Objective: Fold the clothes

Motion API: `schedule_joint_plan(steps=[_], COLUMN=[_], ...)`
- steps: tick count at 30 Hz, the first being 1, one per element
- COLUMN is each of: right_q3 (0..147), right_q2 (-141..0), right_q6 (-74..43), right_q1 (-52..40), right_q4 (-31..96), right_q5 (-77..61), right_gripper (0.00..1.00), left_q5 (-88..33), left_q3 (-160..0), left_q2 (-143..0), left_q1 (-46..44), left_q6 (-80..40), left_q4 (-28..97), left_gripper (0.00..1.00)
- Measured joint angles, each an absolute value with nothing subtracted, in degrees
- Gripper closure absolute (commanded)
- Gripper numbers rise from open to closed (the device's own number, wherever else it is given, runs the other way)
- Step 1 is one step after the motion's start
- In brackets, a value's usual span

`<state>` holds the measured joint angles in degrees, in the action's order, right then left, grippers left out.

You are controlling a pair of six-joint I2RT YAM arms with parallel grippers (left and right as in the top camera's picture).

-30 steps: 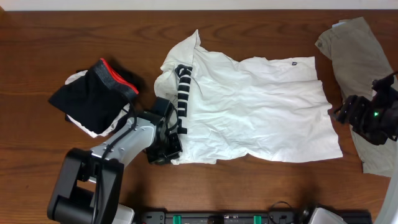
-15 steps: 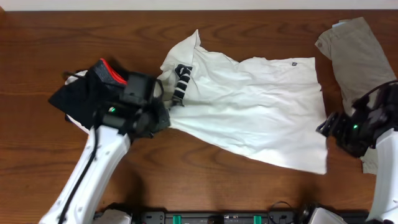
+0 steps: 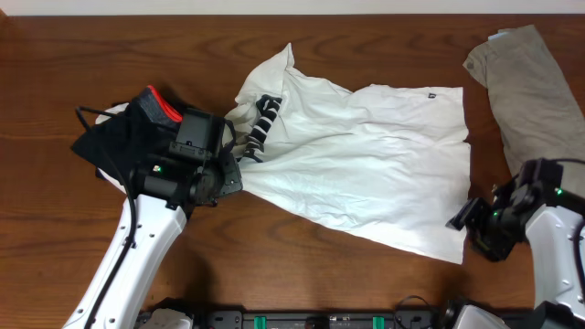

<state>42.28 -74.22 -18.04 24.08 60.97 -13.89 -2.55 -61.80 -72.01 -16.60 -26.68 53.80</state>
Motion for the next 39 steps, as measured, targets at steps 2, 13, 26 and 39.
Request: schedule_joint_plan(steps=[2, 13, 26, 39], right_q3=[40.6, 32.8, 29.3, 35.2], right_q2=[-74.2, -74.2, -74.1, -73.8], right_q6=[-18.9, -25.2, -30.0, -28.9], right_q1=[24.1, 24.1, 24.1, 23.9], right_q4=[60.4, 54.8, 50.0, 57.2], right_q5=[-13.7, -7.4, -3.8, -5.2], right_gripper=[0.38, 0.37, 0.59, 0.99], left_q5=[-2.5, -2.1, -2.1, -2.1], left_q3=[-61.8, -61.8, -61.8, -61.8], left_q2=[-72.0, -72.0, -72.0, -72.0], left_q1=[-16.6, -16.6, -16.6, -16.6], left_q6=[-26.7, -26.5, -26.5, -25.9], left_q4=[53.8, 53.8, 53.8, 54.1], left_gripper=[0.94, 0.94, 0.94, 0.94])
